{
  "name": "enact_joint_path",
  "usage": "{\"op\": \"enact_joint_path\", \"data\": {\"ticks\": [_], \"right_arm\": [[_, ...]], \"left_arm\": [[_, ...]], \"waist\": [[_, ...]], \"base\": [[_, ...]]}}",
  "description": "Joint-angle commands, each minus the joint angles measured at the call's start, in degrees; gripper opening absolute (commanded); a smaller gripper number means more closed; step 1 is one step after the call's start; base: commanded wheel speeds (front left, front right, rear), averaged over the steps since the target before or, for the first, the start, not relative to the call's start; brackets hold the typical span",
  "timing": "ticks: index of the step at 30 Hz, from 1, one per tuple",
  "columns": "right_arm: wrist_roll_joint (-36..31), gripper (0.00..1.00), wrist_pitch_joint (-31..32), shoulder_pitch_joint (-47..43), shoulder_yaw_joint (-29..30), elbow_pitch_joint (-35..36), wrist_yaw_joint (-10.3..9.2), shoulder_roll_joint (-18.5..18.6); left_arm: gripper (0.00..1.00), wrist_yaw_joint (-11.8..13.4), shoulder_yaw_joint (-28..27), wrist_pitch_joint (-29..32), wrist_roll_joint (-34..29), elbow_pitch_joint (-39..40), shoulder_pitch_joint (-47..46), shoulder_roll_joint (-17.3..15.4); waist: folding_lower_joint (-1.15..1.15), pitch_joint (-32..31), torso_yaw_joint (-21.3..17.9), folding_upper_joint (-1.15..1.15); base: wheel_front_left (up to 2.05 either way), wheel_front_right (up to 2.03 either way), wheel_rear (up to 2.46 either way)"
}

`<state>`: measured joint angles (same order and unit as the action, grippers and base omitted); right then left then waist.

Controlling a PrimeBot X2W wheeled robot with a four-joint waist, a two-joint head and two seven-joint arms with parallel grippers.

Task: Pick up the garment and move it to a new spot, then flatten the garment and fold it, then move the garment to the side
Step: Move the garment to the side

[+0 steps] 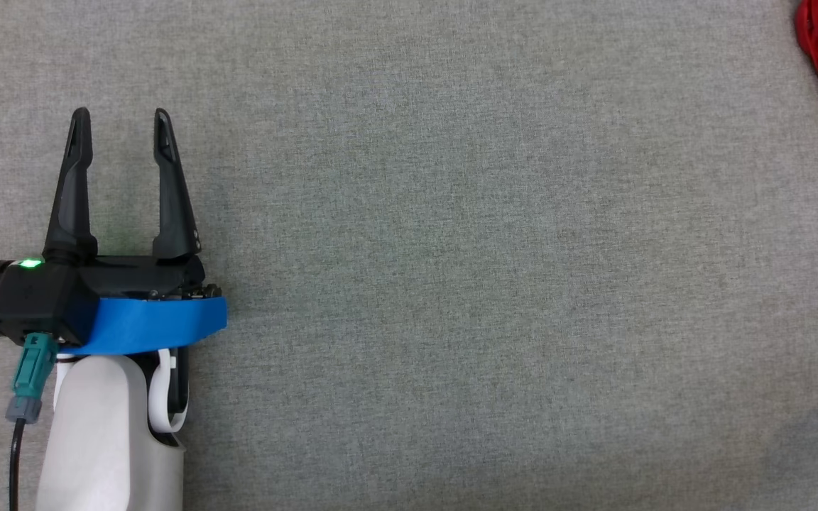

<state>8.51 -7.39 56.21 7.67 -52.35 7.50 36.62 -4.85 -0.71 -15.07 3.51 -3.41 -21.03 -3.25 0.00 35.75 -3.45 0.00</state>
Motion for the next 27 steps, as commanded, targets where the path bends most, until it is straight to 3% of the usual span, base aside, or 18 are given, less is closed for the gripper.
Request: {"op": "enact_joint_path", "data": {"ticks": [1,8,15,27], "right_arm": [[-0.58,1.0,-0.73,1.67,0.34,-0.81,-0.01,-0.13],[-2.71,1.0,-4.34,2.35,1.82,-4.79,0.0,-0.52],[-3.04,1.0,-7.41,-1.85,-0.26,-3.84,0.0,-4.89],[1.14,1.0,-7.85,-14.27,-8.14,9.53,0.0,-15.11]], "left_arm": [[1.0,0.1,0.07,-0.13,-0.25,0.05,-0.28,-0.1],[1.0,0.18,-0.18,-0.14,0.04,-1.15,0.86,-0.04],[1.0,0.29,-1.2,-0.13,0.8,-2.66,4.65,0.06],[1.0,0.75,-2.86,-0.13,1.96,-5.19,12.42,0.19]], "waist": [[0.0,-0.12,0.01,0.0],[0.0,-2.85,-0.17,0.0],[0.0,-9.13,-0.77,0.0],[0.0,-20.61,-0.4,0.0]], "base": [[0.0,0.0,0.0],[0.0,0.0,0.0],[0.0,0.0,0.0],[0.0,0.0,0.0]]}}
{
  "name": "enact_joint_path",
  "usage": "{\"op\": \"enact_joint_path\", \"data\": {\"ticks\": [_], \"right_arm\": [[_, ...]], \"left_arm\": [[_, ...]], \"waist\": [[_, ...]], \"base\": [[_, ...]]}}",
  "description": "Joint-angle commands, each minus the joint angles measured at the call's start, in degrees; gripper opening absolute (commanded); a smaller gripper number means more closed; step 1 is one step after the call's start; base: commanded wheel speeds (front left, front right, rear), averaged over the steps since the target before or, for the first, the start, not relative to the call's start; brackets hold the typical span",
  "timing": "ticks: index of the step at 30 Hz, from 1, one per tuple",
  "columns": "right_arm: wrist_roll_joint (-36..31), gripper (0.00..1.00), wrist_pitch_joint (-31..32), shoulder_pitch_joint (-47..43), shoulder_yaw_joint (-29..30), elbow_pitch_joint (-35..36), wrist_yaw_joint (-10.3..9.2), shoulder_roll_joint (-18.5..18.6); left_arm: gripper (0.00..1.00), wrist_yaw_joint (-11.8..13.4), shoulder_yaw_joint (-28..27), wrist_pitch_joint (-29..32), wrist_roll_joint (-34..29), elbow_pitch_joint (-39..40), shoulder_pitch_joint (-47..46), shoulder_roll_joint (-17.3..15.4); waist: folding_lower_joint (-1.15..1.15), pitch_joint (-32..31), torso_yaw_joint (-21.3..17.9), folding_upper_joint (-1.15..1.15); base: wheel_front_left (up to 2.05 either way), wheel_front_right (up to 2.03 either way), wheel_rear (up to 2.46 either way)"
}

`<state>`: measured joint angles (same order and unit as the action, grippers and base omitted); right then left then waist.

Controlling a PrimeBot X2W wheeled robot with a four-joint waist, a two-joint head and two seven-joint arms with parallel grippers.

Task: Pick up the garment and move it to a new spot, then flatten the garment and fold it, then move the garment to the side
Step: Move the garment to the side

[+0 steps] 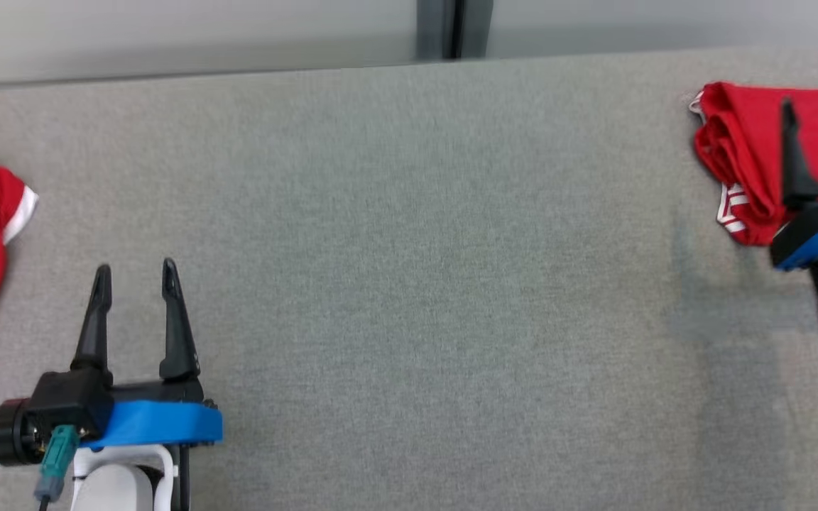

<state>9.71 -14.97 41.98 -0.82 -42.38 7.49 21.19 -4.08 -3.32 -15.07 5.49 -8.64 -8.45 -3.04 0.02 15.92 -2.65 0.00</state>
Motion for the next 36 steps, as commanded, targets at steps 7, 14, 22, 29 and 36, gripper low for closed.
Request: {"op": "enact_joint_path", "data": {"ticks": [7,14,22,29,36], "right_arm": [[2.63,1.0,-0.27,-8.14,-3.5,6.08,0.01,-4.33],[4.06,1.0,-0.28,-15.85,-4.18,10.45,0.01,-7.65],[3.16,1.0,-0.28,-24.54,-3.67,15.85,0.01,-11.33],[1.99,1.0,1.73,-31.27,-1.88,22.17,0.01,-14.27],[0.96,1.0,4.26,-36.52,-0.24,28.22,0.01,-16.67]], "left_arm": [[1.0,0.07,-0.66,-0.13,0.46,-1.33,3.95,0.05],[1.0,0.47,-0.03,-0.13,0.97,-2.35,6.32,0.12],[1.0,0.93,0.92,-0.14,1.54,-2.63,9.02,0.15],[1.0,0.99,1.24,-0.13,1.77,-2.59,10.38,0.16],[1.0,1.01,1.52,-0.13,1.7,-2.83,10.43,0.16]], "waist": [[-0.02,-6.58,-0.76,0.0],[-0.02,-10.66,0.22,0.0],[-0.02,-14.15,0.47,0.0],[-0.02,-15.23,0.64,0.0],[-0.02,-15.31,0.83,0.0]], "base": [[0.0,0.0,0.0],[0.0,0.0,0.0],[0.0,0.0,0.0],[0.0,0.0,0.0],[0.0,0.0,0.0]]}}
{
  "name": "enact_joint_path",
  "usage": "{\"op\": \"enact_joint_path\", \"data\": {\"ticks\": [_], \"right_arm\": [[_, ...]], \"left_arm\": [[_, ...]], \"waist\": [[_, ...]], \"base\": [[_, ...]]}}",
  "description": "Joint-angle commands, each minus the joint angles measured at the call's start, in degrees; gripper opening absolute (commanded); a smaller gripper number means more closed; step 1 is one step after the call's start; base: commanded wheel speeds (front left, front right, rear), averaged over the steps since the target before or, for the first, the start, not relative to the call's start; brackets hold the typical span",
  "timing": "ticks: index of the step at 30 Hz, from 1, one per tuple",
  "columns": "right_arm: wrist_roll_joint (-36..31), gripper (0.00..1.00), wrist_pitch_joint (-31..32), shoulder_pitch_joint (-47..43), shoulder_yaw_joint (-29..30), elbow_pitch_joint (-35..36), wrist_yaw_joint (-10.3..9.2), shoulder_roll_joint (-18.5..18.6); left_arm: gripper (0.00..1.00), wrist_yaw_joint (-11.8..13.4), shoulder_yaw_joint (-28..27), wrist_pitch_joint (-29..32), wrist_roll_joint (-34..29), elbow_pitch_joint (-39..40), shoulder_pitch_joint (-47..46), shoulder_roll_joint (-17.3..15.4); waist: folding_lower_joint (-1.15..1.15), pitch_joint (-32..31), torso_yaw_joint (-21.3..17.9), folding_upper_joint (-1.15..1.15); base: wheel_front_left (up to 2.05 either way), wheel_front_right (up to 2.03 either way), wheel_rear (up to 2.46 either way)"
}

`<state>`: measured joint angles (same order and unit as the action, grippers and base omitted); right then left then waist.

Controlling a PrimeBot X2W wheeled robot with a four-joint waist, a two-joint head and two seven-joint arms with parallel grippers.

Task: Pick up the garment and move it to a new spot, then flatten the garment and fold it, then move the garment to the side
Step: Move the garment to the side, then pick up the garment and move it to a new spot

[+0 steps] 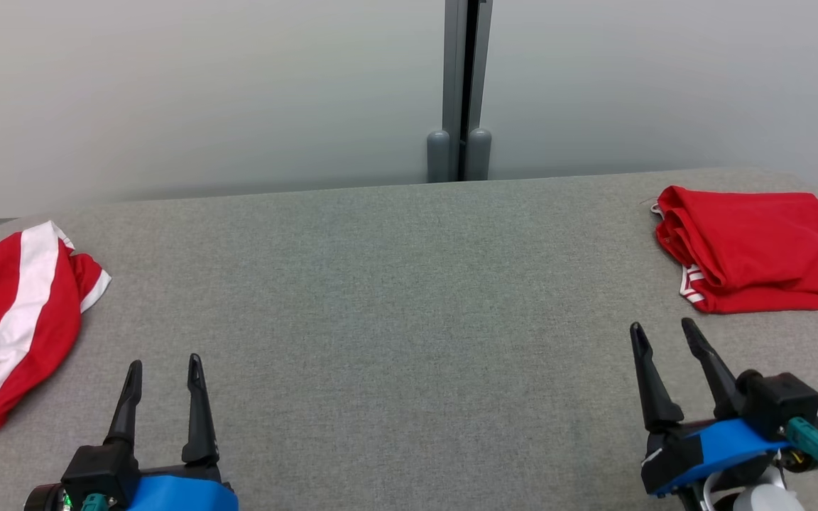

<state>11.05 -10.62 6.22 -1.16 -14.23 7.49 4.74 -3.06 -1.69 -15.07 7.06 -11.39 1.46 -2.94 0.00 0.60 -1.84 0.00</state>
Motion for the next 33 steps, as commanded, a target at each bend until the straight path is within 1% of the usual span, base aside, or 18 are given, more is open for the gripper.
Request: {"op": "enact_joint_path", "data": {"ticks": [1,8,20,27,33], "right_arm": [[-0.66,1.0,0.23,-1.31,0.3,0.78,0.01,-0.43],[-1.23,1.0,1.25,-3.79,1.68,3.34,0.01,-1.51],[-1.72,1.0,1.95,-4.14,2.31,4.1,0.01,-1.86],[-1.59,1.0,1.73,-3.77,2.05,3.82,0.01,-1.87],[-1.27,1.0,1.81,-3.11,0.96,3.24,0.01,-1.86]], "left_arm": [[1.0,-0.07,-0.12,-0.13,0.13,-0.17,0.46,0.08],[1.0,-0.07,-0.24,-0.13,-0.13,-0.29,-0.12,0.07],[1.0,-0.28,-0.38,-0.13,-0.29,-0.4,-1.06,0.07],[1.0,0.04,-0.81,-0.13,-0.35,-0.11,-1.5,0.05],[1.0,0.4,-1.69,-0.13,-0.32,0.2,-2.02,-0.33]], "waist": [[0.0,0.04,0.06,0.0],[0.0,0.39,0.26,0.0],[0.0,1.0,0.95,0.0],[0.0,1.42,2.68,0.0],[0.0,2.29,5.39,0.0]], "base": [[0.0,0.0,0.0],[0.0,0.0,0.0],[0.0,0.0,0.0],[0.0,0.0,0.0],[0.0,0.0,0.0]]}}
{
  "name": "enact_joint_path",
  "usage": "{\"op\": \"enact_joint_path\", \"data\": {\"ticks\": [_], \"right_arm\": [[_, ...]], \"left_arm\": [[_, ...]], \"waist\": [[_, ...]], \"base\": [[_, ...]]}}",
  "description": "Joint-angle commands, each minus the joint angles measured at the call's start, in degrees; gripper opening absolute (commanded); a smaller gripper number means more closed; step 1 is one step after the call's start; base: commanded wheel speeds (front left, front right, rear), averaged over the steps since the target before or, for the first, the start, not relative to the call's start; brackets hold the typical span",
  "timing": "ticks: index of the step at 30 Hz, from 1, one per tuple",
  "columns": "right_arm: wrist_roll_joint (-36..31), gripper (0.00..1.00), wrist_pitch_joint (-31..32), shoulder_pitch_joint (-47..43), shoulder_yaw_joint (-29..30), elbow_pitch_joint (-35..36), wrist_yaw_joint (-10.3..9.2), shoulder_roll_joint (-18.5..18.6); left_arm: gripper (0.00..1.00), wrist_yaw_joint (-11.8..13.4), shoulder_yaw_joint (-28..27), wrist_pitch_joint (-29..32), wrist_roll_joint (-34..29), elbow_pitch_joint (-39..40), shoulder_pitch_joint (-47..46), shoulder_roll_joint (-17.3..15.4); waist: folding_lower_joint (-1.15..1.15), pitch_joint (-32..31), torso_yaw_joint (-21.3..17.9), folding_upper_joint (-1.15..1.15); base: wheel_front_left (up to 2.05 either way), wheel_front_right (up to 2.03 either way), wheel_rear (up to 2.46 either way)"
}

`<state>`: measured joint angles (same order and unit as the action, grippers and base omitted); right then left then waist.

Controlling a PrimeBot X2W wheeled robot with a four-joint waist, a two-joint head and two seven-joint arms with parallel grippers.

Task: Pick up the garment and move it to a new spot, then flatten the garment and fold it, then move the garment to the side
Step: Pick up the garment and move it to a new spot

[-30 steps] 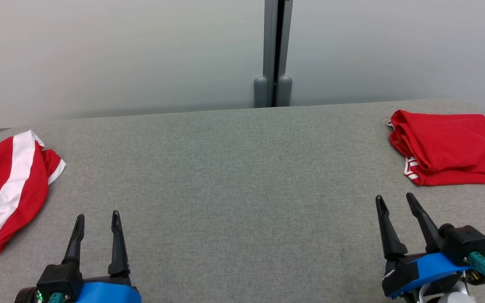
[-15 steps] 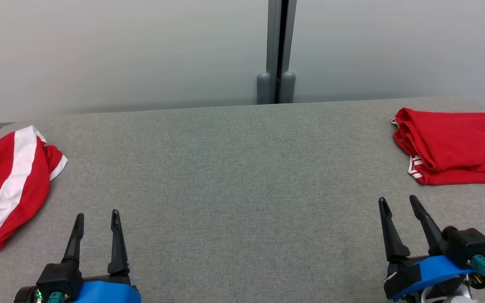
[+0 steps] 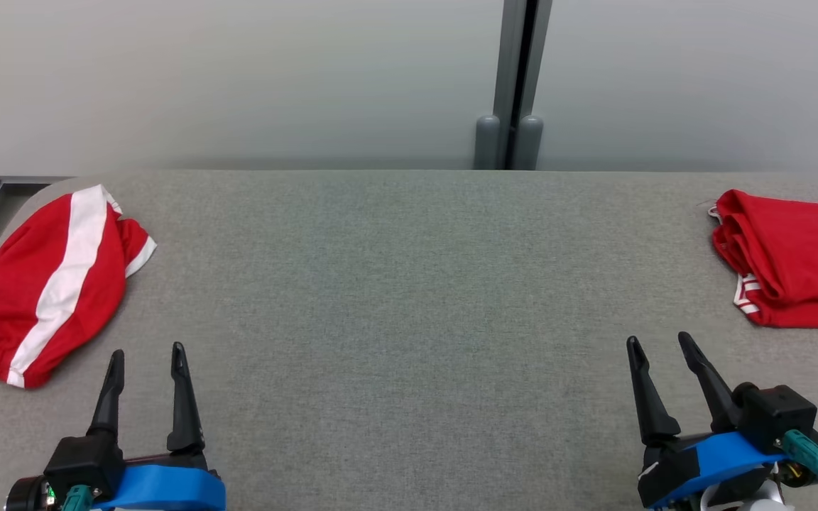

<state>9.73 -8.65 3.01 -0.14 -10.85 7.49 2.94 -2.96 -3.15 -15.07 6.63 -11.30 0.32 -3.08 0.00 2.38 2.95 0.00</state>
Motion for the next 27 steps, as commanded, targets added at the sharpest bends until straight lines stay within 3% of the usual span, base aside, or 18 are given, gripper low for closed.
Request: {"op": "enact_joint_path", "data": {"ticks": [1,27], "right_arm": [[0.04,1.0,-0.25,0.39,-0.25,-0.2,0.01,-0.05],[-1.49,1.0,0.31,2.26,-0.61,-0.5,0.01,-0.02]], "left_arm": [[1.0,0.39,-0.58,-0.13,0.2,0.22,-0.87,-0.26],[1.0,1.55,-3.0,-0.13,0.4,2.39,0.3,-0.56]], "waist": [[0.0,0.69,1.04,0.0],[0.0,2.77,19.0,0.0]], "base": [[0.0,0.0,0.0],[0.0,0.0,0.0]]}}
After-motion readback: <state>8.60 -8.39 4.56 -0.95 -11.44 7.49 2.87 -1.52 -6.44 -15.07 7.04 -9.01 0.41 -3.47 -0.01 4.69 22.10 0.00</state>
